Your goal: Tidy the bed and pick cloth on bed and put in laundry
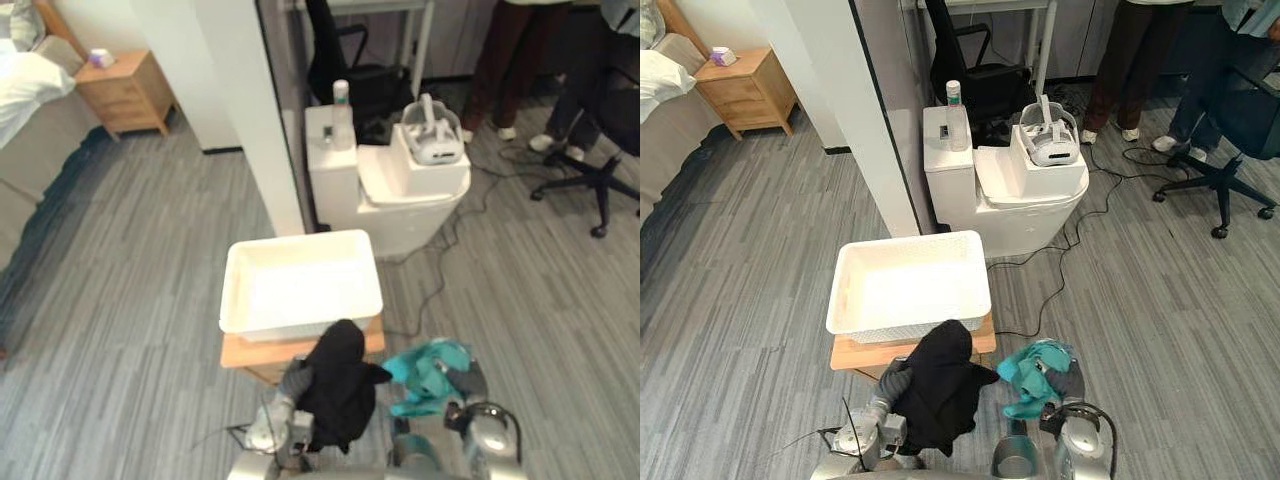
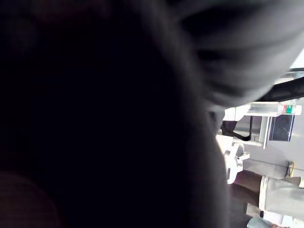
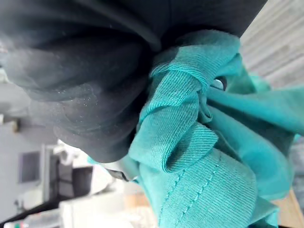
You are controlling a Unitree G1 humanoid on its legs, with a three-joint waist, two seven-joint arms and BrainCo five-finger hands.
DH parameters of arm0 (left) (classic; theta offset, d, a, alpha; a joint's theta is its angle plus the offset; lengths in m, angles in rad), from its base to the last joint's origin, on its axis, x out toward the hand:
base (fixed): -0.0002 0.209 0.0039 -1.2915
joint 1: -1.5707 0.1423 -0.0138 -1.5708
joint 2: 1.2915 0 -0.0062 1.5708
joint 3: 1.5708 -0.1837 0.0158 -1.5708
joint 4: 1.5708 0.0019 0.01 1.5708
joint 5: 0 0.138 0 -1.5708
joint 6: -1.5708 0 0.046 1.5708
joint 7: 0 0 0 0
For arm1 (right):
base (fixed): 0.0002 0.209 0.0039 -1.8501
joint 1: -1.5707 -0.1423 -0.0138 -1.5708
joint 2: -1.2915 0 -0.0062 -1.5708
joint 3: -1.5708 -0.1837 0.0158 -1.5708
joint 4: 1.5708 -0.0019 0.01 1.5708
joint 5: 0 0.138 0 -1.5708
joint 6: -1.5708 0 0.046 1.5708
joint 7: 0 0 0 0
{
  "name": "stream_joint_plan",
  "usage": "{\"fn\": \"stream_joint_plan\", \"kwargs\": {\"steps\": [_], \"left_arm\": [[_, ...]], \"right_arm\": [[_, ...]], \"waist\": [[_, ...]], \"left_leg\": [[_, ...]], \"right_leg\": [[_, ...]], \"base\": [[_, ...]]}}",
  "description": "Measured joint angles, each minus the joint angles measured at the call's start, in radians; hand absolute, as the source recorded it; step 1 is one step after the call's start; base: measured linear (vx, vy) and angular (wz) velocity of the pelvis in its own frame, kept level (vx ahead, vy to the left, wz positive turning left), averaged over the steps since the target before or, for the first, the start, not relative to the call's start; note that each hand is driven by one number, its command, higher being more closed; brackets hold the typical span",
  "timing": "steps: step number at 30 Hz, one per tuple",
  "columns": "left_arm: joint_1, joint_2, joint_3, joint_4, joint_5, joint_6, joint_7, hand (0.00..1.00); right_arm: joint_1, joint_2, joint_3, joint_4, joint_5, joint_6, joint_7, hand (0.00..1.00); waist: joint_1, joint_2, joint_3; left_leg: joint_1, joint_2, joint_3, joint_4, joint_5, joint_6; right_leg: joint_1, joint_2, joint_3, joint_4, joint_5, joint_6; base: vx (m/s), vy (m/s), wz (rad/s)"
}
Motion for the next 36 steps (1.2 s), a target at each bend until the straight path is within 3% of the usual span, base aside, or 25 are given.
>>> {"fn": "stream_joint_plan", "kwargs": {"steps": [1,3,4,7,16,19,25,27,29,36], "left_arm": [[0.004,0.009,-0.01,-0.006,0.0,0.0,-0.002,1.0],[0.004,0.058,-0.031,-0.033,0.0,0.0,-0.026,1.0],[0.005,0.067,-0.029,-0.04,0.0,0.0,-0.033,1.0],[0.011,0.1,-0.02,-0.078,-0.002,-0.002,-0.065,1.0],[0.01,0.076,-0.01,-0.085,-0.011,-0.004,-0.092,1.0],[0.02,0.076,-0.008,-0.085,-0.032,-0.004,-0.089,1.0],[0.044,0.076,0.017,-0.084,-0.051,-0.005,-0.081,1.0],[0.045,0.076,0.027,-0.084,-0.054,-0.005,-0.077,1.0],[0.046,0.078,0.032,-0.084,-0.072,-0.006,-0.062,1.0],[0.047,0.077,0.039,-0.076,-0.088,-0.01,-0.059,1.0]], "right_arm": [[0.006,0.003,0.0,-0.016,0.0,0.0,-0.001,1.0],[-0.001,0.018,-0.002,-0.072,-0.002,-0.002,0.0,1.0],[-0.012,0.019,-0.001,-0.076,-0.004,-0.003,0.0,1.0],[-0.08,0.021,0.013,-0.076,-0.013,-0.009,0.003,1.0],[-0.049,0.036,0.028,-0.108,-0.013,-0.01,0.018,1.0],[-0.06,0.027,0.017,-0.185,-0.013,-0.01,0.017,1.0],[-0.22,-0.133,0.02,-0.338,-0.014,-0.025,0.001,1.0],[-0.309,-0.212,0.057,-0.345,-0.014,-0.032,0.006,1.0],[-0.372,-0.257,0.103,-0.344,-0.014,-0.032,0.015,1.0],[-0.57,-0.321,0.254,-0.323,-0.01,-0.035,0.058,1.0]], "waist": [[-0.001,-0.006,-0.004],[-0.039,-0.029,-0.001],[-0.044,-0.031,0.0],[-0.043,-0.034,0.002],[-0.042,-0.048,-0.001],[-0.02,-0.06,-0.007],[-0.012,-0.087,-0.024],[0.011,-0.096,-0.033],[0.014,-0.105,-0.041],[0.059,-0.112,-0.059]], "left_leg": [[0.001,-0.013,0.003,0.0,-0.002,0.005],[0.007,-0.051,0.015,0.0,-0.013,0.021],[0.011,-0.054,0.022,0.004,-0.014,0.023],[0.033,-0.045,0.112,0.002,-0.031,0.01],[0.047,-0.033,0.104,-0.008,-0.046,0.009],[0.047,-0.031,0.103,-0.008,-0.046,0.009],[0.052,-0.026,0.111,-0.006,-0.047,0.008],[0.063,-0.012,0.12,-0.003,-0.05,0.003],[0.062,-0.009,0.121,-0.004,-0.049,0.003],[0.081,-0.011,0.142,-0.023,-0.043,0.006]], "right_leg": [[0.0,-0.013,0.004,-0.004,0.008,0.01],[-0.009,-0.05,0.008,0.012,0.013,0.023],[-0.017,-0.052,0.009,0.024,0.016,0.025],[-0.043,-0.035,0.035,0.026,0.052,0.004],[0.025,-0.029,-0.025,-0.073,0.08,0.026],[0.03,-0.026,-0.026,-0.086,0.081,0.027],[0.031,-0.02,-0.022,-0.086,0.087,0.027],[0.032,-0.002,-0.015,-0.091,0.116,0.024],[0.034,0.002,-0.015,-0.102,0.136,0.021],[0.034,0.012,0.001,-0.118,0.197,0.022]], "base": [[0.09,0.244,-0.11],[0.11,0.232,0.0],[0.1,0.181,-0.24],[0.03,0.091,-0.63],[-0.01,-0.022,-0.02],[-0.07,-0.034,-0.02],[-0.05,-0.021,-0.04],[-0.05,-0.025,-0.2],[-0.07,-0.012,-0.1],[-0.07,0.012,-0.1]]}}
